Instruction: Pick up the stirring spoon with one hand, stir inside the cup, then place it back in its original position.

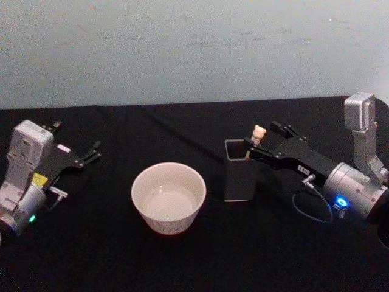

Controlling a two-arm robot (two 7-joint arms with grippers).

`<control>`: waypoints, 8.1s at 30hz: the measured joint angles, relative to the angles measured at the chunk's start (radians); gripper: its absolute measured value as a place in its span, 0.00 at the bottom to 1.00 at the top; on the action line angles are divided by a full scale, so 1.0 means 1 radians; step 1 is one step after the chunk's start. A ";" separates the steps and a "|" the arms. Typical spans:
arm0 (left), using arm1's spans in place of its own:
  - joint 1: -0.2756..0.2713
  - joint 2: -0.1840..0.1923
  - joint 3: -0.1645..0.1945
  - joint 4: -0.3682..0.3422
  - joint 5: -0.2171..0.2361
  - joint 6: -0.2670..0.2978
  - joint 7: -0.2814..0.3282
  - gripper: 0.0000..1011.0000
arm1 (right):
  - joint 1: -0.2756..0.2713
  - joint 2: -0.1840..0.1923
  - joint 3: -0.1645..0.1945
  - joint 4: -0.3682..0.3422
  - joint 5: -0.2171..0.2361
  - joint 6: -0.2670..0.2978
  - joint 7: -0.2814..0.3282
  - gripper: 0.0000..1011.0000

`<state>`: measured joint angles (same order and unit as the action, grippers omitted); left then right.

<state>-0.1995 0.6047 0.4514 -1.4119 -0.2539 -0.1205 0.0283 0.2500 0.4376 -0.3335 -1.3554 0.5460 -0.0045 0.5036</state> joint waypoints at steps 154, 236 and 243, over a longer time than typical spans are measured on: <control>0.000 0.000 0.000 0.000 0.000 0.000 0.000 0.99 | 0.068 -0.003 -0.144 -0.143 0.035 -0.037 0.041 0.22; 0.000 0.000 0.000 0.000 0.000 0.000 0.000 0.99 | 0.069 -0.060 -0.223 -0.114 -0.136 0.047 0.078 0.22; 0.000 0.000 0.000 0.000 0.000 0.000 0.000 0.99 | 0.095 -0.097 -0.262 -0.082 -0.134 0.058 0.072 0.22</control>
<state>-0.1995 0.6047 0.4514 -1.4120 -0.2539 -0.1205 0.0283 0.3454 0.3404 -0.5953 -1.4378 0.4124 0.0536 0.5753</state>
